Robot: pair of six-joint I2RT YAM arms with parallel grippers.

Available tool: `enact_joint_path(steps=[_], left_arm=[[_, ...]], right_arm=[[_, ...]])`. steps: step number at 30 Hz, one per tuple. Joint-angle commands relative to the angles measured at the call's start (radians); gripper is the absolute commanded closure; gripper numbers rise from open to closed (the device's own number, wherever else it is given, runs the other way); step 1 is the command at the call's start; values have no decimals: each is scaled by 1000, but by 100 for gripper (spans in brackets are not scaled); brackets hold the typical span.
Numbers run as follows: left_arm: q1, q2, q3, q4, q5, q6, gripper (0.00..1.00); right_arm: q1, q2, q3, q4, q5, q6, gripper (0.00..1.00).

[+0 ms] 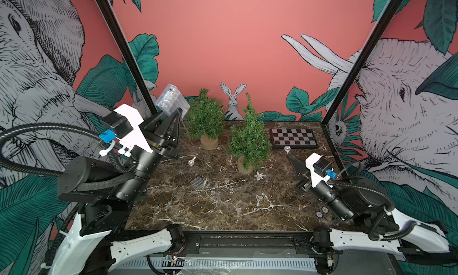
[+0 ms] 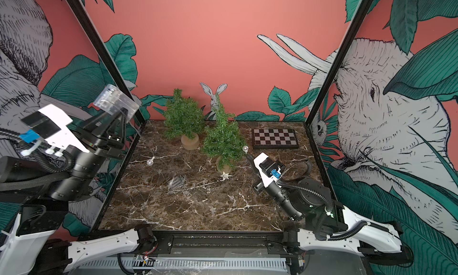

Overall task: Wrap string light around the christmas tree
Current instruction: Pick up the light string from the center of the board.

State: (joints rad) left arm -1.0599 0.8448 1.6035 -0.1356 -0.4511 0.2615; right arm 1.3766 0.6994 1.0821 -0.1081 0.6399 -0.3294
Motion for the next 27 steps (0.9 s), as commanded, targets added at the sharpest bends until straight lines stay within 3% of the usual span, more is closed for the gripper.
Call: enact_joint_path(steps=[1,6,11,15,18,21,27], left_arm=[[-5,55,55,120,-111,204,100],[-4,217,267,106,-193,357,100],[-2,388,478,109,-235,445,100],[-3,504,645,55,-155,435,100],[-3,569,716,51,-57,454,100],[-3,636,777,93,-24,482,100],[2,756,889,124,-102,527,100]], right_arm=[[7,-19,21,119,134,-145,100],[7,-3,44,370,267,-463,100],[7,72,157,568,246,-701,100],[6,158,290,664,191,-847,100],[6,205,358,756,118,-906,100],[6,256,465,704,83,-929,100],[-3,335,567,698,69,-970,100]])
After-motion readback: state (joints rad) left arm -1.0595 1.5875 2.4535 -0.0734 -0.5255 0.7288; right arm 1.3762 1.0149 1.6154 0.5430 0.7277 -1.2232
